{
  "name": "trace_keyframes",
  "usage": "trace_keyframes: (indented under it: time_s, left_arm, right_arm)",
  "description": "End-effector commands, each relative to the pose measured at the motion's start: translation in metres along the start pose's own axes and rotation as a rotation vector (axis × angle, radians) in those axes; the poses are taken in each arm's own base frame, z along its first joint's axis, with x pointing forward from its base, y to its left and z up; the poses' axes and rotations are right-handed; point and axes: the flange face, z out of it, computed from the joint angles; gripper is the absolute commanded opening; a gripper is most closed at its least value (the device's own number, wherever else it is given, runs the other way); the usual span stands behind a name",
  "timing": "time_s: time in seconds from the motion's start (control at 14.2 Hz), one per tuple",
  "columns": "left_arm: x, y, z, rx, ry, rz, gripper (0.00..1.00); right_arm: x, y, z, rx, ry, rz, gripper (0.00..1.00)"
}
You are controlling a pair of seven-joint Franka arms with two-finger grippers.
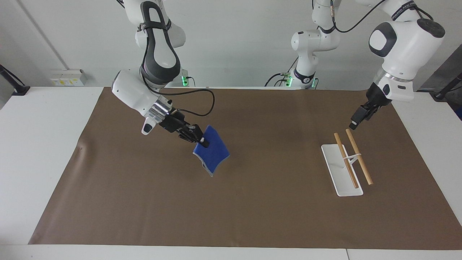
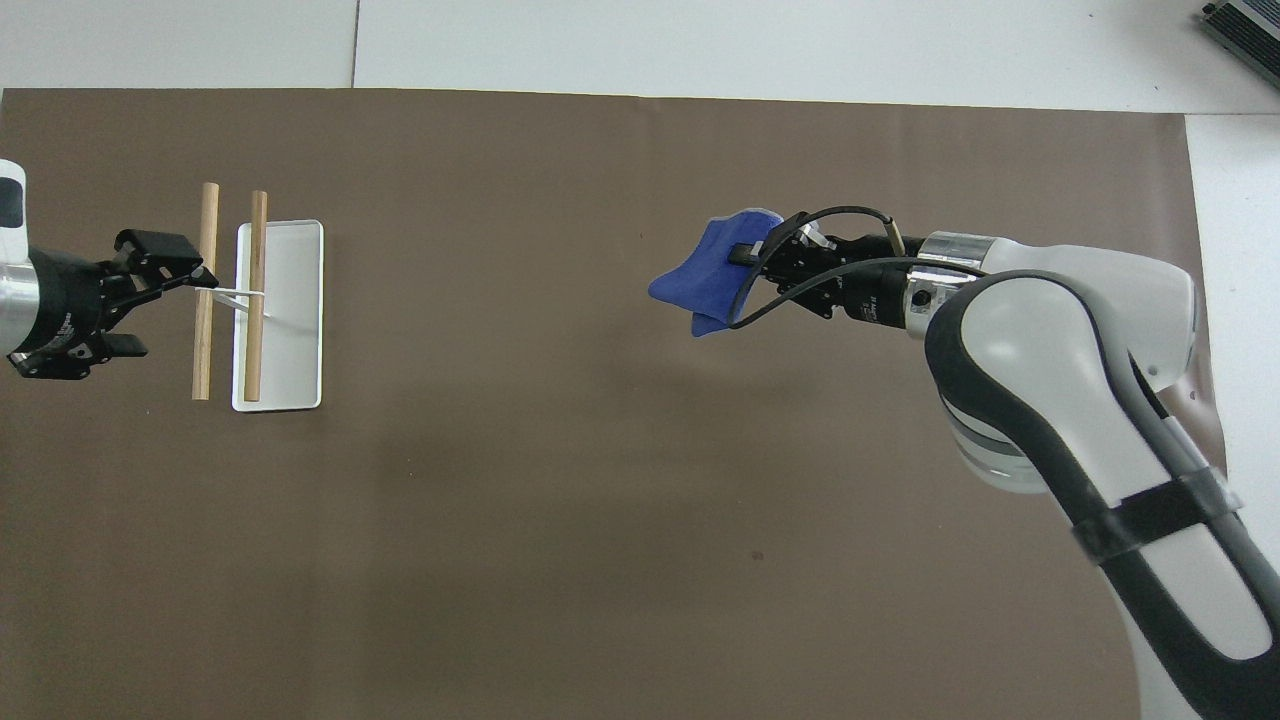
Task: Right arm passes towel to left arm to hang
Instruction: 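Lift the towel with the right gripper while the left gripper reaches toward it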
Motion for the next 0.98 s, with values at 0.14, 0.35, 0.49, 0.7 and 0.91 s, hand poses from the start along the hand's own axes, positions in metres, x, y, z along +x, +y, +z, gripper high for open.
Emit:
trace_keyframes:
  time_s: [0.14, 0.35, 0.49, 0.7, 0.91]
  left_arm:
    - [-0.050, 0.022, 0.023, -0.134, 0.021, -0.294, 1.00]
    - [-0.078, 0.055, 0.040, -0.207, 0.022, -0.475, 1.00]
    - [-0.095, 0.075, 0.056, -0.237, 0.016, -0.525, 1.00]
    - [-0.117, 0.100, 0.065, -0.310, 0.007, -0.608, 1.00]
    - [-0.137, 0.120, 0.074, -0.374, -0.006, -0.651, 1.00]
  right_arm:
    - [-0.058, -0.031, 0.044, 0.161, 0.046, 0.281, 0.00]
    - [-0.088, -0.044, 0.059, 0.206, 0.041, 0.402, 0.00]
    - [-0.095, -0.049, 0.065, 0.228, 0.021, 0.496, 0.00]
    - [-0.108, -0.054, 0.071, 0.247, 0.010, 0.570, 0.00]
    - [-0.118, -0.049, 0.083, 0.240, 0.004, 0.590, 0.00]
